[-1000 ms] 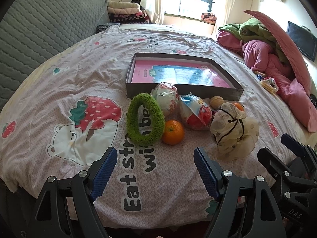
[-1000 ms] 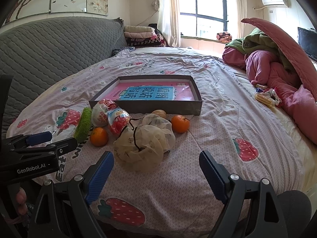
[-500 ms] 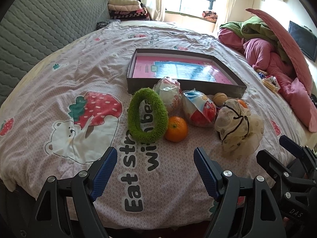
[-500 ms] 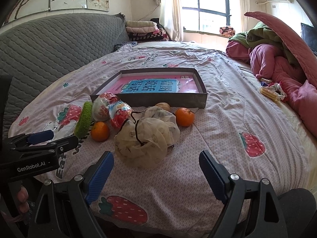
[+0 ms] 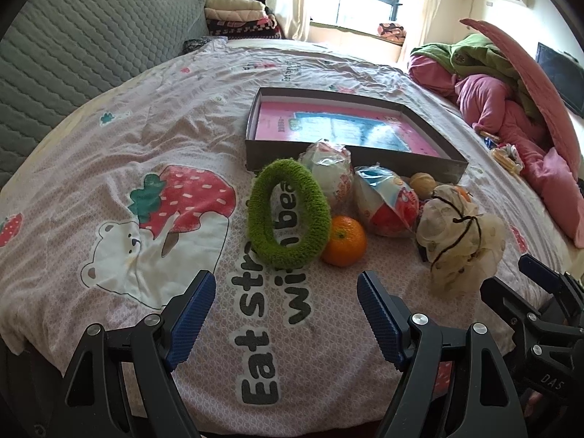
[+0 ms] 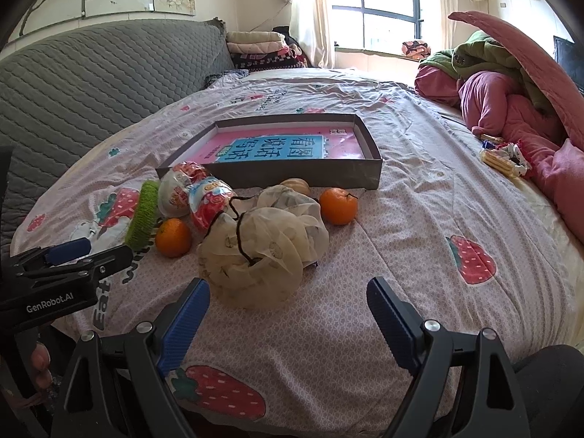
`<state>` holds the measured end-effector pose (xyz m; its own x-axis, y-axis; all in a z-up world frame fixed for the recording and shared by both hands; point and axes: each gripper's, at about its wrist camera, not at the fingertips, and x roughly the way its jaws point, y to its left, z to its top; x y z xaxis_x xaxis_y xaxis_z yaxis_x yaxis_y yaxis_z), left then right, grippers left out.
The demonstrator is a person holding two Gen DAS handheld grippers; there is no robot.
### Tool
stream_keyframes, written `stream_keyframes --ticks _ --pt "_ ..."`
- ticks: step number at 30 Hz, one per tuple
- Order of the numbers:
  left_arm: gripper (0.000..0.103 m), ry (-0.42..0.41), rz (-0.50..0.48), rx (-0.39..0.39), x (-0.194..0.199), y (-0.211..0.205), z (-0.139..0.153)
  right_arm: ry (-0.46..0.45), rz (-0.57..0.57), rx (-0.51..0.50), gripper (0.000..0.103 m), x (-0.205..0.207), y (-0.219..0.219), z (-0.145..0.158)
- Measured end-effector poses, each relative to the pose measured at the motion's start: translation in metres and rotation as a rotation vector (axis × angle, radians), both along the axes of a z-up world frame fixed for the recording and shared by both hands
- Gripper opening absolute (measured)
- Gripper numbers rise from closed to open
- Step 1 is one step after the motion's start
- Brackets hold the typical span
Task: Organize objects
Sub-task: 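Move left tool toward green fuzzy ring while right tool approaches beige mesh bag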
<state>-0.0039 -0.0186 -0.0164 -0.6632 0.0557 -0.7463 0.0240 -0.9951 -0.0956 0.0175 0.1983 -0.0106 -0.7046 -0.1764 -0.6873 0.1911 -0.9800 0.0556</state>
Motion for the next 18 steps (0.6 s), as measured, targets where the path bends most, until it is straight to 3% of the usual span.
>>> stream_keyframes --ticks 13,18 --pt "0.081 0.009 0.011 -0.010 -0.015 -0.004 -0.009 0.004 0.011 -0.009 0.087 -0.009 -0.005 -0.006" --pt "0.081 0.018 0.012 0.019 -0.021 -0.006 -0.006 0.006 0.006 -0.022 0.087 -0.013 -0.004 -0.007"
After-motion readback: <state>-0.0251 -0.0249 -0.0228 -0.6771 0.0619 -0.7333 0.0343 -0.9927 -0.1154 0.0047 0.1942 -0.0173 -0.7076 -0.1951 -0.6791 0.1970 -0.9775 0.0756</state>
